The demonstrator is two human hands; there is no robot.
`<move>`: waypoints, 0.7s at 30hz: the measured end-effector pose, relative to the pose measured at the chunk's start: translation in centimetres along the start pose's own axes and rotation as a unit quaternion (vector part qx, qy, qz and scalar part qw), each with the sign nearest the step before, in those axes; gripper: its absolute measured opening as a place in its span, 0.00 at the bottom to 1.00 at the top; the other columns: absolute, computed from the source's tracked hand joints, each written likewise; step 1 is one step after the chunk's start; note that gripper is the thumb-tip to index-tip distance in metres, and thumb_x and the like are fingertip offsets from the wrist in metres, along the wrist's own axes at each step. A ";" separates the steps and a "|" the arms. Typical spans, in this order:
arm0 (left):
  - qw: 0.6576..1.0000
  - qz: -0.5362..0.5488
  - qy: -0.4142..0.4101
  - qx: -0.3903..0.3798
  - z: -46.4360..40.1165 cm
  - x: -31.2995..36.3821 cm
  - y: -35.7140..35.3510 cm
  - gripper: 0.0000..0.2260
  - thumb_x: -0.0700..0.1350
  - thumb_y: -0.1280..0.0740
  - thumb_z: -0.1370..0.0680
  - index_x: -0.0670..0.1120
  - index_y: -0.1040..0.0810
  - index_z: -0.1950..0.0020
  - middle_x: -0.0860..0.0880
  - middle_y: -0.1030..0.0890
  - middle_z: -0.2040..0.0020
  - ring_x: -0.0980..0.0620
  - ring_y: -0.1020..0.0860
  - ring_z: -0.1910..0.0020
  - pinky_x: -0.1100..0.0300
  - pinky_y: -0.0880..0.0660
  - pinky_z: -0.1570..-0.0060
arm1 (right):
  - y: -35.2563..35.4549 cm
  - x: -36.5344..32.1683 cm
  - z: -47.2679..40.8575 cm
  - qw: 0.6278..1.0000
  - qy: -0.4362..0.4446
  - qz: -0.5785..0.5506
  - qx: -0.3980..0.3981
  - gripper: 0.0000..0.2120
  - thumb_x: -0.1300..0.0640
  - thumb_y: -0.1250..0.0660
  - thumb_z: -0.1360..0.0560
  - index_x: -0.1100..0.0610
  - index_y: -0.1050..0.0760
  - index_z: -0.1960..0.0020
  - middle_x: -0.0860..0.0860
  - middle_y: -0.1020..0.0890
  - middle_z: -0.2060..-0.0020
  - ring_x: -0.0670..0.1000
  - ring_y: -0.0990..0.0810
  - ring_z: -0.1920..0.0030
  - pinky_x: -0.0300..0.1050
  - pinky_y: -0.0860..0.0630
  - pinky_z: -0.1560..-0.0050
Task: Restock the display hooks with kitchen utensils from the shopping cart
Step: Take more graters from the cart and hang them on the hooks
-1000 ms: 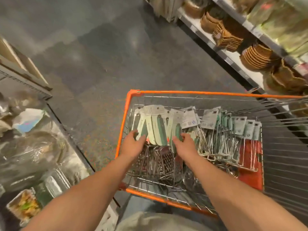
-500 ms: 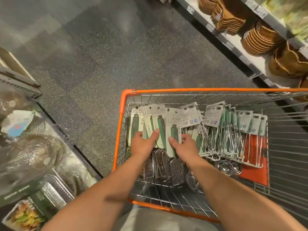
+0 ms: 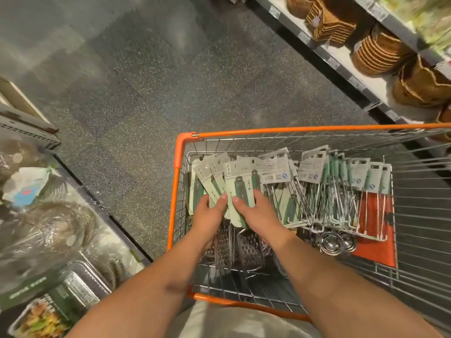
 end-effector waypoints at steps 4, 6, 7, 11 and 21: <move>1.000 0.022 0.010 -0.005 -1.6 -2.1 -0.1 0.53 0.79 0.28 0.38 0.53 0.35 0.21 0.45 0.26 0.25 0.39 0.25 0.29 0.33 0.27 0.32 | 0.3 -0.3 0.2 1.000 -0.012 -0.016 0.000 0.44 0.35 0.29 0.24 0.52 0.44 0.17 0.53 0.36 0.20 0.55 0.34 0.22 0.55 0.35 0.23; 0.999 0.037 0.021 -0.001 -0.6 -1.2 0.1 0.50 0.78 0.26 0.39 0.50 0.29 0.25 0.46 0.19 0.32 0.40 0.20 0.34 0.33 0.24 0.36 | 0.5 -0.4 0.3 0.999 -0.031 -0.023 -0.027 0.43 0.35 0.31 0.23 0.54 0.44 0.17 0.54 0.36 0.20 0.56 0.34 0.22 0.54 0.35 0.26; 0.999 0.038 0.021 -0.002 -0.2 -0.7 0.3 0.41 0.73 0.25 0.33 0.50 0.25 0.29 0.47 0.16 0.36 0.42 0.19 0.37 0.36 0.22 0.37 | 0.7 -0.2 0.3 0.998 -0.042 -0.018 -0.034 0.43 0.34 0.32 0.23 0.55 0.43 0.18 0.54 0.36 0.20 0.57 0.33 0.23 0.54 0.34 0.26; 0.998 0.054 -0.006 -0.012 1.2 1.0 0.7 0.38 0.69 0.23 0.33 0.48 0.22 0.30 0.49 0.15 0.38 0.48 0.18 0.37 0.43 0.24 0.33 | 1.0 -0.5 1.0 0.996 -0.044 -0.036 -0.073 0.48 0.24 0.35 0.29 0.54 0.36 0.20 0.52 0.31 0.22 0.56 0.31 0.24 0.55 0.34 0.26; 0.994 0.094 -0.054 -0.005 2.8 4.4 1.8 0.27 0.63 0.23 0.28 0.48 0.18 0.36 0.50 0.13 0.44 0.48 0.15 0.44 0.45 0.21 0.35 | 1.1 -2.9 2.2 0.978 -0.045 -0.166 -0.120 0.12 0.42 0.34 0.19 0.50 0.22 0.47 0.41 0.16 0.59 0.36 0.18 0.63 0.32 0.22 0.62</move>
Point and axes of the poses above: each hand's wrist, its own z-axis away from the middle knuckle, its own y-axis out of the back of the hand, x = y × z, the point moved 4 cm from there along -z, towards the middle knuckle
